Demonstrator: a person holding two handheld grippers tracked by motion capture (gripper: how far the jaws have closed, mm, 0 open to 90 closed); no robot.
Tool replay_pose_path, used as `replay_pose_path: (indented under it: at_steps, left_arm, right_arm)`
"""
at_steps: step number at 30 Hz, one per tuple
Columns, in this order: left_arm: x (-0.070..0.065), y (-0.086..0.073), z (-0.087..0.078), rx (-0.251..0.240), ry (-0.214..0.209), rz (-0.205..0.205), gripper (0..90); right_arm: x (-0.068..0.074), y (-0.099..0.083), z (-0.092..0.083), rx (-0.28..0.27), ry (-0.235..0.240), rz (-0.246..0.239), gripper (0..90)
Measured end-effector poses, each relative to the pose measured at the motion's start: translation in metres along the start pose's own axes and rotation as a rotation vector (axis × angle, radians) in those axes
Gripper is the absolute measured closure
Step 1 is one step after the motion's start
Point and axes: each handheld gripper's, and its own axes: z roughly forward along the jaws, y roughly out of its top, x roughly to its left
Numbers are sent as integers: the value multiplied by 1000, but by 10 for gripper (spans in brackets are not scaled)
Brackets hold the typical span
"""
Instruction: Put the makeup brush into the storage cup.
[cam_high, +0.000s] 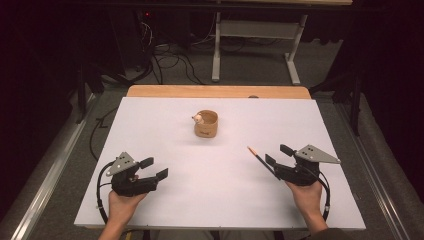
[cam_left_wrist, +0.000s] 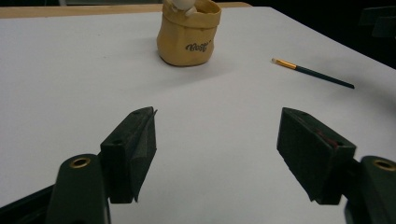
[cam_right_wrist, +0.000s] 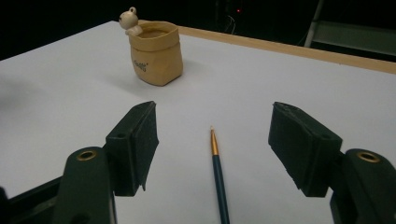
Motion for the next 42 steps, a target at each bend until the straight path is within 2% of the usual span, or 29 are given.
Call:
replay_pose_path:
  at_steps: [29,42]
  left_arm:
    - [0,0,-1,-3,-2,-4,287]
    - [0,0,-2,-8,-5,-4,287]
  right_arm:
    - [26,18,38,14,69,-44,352]
    - [32,29,54,18,70,-50,338]
